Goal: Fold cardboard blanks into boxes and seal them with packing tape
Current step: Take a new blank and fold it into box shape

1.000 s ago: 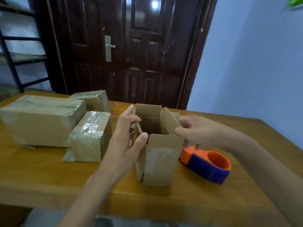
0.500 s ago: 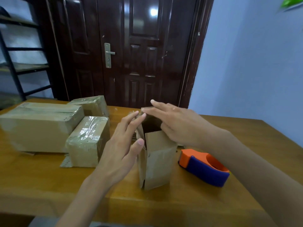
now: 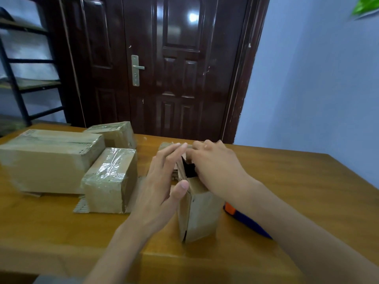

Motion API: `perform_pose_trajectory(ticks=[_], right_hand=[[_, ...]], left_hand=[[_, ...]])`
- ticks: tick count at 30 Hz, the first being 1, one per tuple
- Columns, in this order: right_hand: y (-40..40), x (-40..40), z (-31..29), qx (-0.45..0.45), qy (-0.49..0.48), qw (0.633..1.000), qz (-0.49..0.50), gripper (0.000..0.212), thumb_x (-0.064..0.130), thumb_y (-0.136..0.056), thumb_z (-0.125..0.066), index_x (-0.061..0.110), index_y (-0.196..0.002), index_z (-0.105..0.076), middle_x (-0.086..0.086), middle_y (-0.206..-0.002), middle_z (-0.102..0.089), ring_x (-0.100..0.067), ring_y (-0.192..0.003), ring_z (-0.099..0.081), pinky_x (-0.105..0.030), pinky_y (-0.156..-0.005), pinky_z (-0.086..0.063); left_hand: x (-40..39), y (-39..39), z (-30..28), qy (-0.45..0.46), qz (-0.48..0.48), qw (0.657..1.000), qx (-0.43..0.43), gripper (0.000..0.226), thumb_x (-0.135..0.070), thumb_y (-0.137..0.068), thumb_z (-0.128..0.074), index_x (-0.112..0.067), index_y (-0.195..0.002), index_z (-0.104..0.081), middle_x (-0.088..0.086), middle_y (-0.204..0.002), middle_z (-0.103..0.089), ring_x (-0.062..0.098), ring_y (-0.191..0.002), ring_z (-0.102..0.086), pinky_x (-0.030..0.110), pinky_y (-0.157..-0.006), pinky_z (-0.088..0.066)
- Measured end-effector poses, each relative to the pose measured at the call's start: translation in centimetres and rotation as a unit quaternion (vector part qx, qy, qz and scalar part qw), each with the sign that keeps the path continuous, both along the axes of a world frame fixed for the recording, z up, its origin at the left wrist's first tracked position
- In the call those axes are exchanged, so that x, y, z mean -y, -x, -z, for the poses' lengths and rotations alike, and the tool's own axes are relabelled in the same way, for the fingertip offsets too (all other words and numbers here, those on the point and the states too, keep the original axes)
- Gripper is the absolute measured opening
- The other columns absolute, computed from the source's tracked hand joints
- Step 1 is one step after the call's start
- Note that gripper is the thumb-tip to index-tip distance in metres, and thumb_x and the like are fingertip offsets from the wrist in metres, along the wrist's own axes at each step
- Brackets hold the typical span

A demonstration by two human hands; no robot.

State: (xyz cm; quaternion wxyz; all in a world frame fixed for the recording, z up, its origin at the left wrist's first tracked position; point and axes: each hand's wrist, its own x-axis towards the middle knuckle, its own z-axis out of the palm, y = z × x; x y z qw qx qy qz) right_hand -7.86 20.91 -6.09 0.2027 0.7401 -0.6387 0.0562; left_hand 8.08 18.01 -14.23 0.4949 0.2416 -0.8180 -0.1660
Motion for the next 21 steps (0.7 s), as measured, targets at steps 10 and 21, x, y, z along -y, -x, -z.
perform_pose_trajectory(ticks=[10, 21], right_hand=[[0.3, -2.4, 2.4, 0.118, 0.216, 0.955, 0.165, 0.03, 0.035, -0.1, -0.059, 0.027, -0.128, -0.066, -0.006, -0.129, -0.068, -0.028, -0.127, -0.057, -0.057, -0.12, -0.033], [0.6, -5.4, 5.6, 0.662, 0.206, 0.721, 0.015, 0.047, 0.059, -0.101, -0.03, 0.061, -0.148, -0.038, 0.048, -0.146, -0.041, 0.015, -0.137, -0.04, -0.046, -0.122, -0.035]], left_hand=[[0.0, 3.2, 0.7, -0.032, 0.014, 0.999, 0.009, 0.074, -0.073, -0.102, -0.027, -0.027, -0.158, -0.042, -0.017, -0.165, -0.036, 0.016, -0.159, -0.022, 0.055, -0.125, -0.029], [0.5, 2.6, 1.5, -0.102, 0.071, 0.991, -0.046, 0.045, -0.045, -0.091, -0.05, -0.015, -0.123, -0.055, -0.01, -0.144, -0.053, 0.017, -0.146, -0.042, 0.019, -0.108, -0.042]])
